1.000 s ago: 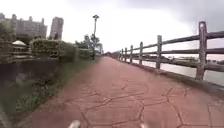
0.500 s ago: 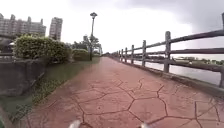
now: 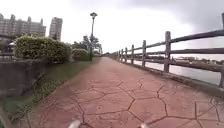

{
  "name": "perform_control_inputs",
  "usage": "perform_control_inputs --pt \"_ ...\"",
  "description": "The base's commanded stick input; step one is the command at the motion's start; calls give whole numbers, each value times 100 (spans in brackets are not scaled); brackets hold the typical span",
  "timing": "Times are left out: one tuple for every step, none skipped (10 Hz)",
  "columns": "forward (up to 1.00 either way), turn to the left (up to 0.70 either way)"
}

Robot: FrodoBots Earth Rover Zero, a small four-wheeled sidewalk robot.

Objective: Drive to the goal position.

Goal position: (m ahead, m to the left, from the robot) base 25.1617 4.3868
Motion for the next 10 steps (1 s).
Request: perform_control_inputs --pt "43 0" --pt "62 0" --pt "70 0" --pt "70 0" --pt "70 0" --pt "70 0" --pt "70 0" --pt "70 0" --pt "70 0" --pt "70 4"
